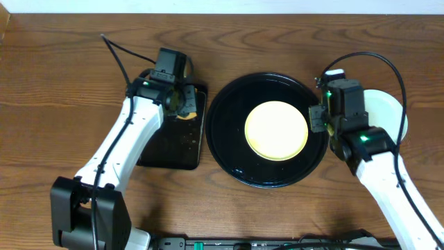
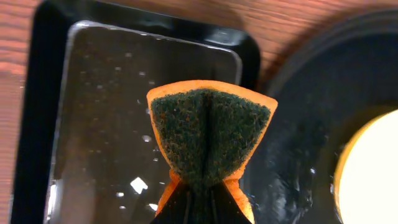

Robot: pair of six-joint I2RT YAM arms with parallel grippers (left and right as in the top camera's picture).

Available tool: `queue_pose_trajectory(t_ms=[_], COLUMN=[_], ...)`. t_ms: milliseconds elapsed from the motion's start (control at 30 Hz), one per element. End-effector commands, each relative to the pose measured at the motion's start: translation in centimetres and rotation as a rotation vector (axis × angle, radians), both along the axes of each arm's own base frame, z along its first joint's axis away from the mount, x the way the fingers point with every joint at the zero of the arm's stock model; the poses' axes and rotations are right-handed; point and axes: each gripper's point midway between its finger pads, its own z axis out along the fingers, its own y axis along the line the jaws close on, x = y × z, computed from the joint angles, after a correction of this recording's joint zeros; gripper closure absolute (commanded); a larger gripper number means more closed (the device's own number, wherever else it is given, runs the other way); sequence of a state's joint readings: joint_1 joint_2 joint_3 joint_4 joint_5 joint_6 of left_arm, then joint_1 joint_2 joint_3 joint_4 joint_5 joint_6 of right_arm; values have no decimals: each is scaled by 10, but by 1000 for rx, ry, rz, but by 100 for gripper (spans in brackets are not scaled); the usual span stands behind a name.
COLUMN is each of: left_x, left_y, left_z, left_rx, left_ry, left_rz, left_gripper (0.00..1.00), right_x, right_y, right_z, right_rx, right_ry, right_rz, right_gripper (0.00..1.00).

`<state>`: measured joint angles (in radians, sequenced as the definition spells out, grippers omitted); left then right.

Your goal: Clean dirty plates on tray and stack at the side

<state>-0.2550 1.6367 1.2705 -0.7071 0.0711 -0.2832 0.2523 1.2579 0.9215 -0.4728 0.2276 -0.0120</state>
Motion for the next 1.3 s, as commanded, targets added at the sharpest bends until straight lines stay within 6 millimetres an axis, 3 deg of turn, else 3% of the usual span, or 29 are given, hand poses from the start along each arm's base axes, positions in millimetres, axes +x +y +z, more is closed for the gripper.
queue_pose_trajectory(t_ms=[0, 133, 300, 400, 667, 733, 800, 867, 900, 1133, 1267], left_x=[-1, -3, -11, -16, -21, -24, -27, -28, -28, -16, -13], left_y=[16, 26, 30, 31, 33, 34, 34, 31, 29, 26, 25], left_z=[-16, -28, -52, -69, -117, -128, -134, -133, -130, -73, -33], left_rx=[28, 35, 62, 95, 123, 127, 126, 108, 93, 70, 55], left_ry=[42, 74, 141, 184, 293, 321, 341, 349, 349, 226, 122], left_rz=[23, 48, 17, -57, -98, -98, -91, -81, -85, -84, -83], left_gripper=[93, 93, 93, 92, 92, 85, 67, 43, 40, 38, 27], right_x=[-1, -7, -15, -20, -21, -21, -21, -22, -22, -20, -17], right_y=[-12, 8, 37, 52, 50, 44, 38, 36, 36, 28, 19], right_z=[22, 8, -20, -28, -30, -32, -33, -34, -34, -35, -42], right_rx=[-137, 1, 135, 197, 186, 180, 173, 173, 173, 179, 184], right_ry=[-57, 2, 126, 169, 178, 184, 187, 190, 190, 194, 213], right_rz=[10, 54, 157, 214, 202, 156, 111, 96, 96, 66, 28], right_gripper=[99, 92, 46, 26, 27, 26, 23, 20, 19, 17, 17])
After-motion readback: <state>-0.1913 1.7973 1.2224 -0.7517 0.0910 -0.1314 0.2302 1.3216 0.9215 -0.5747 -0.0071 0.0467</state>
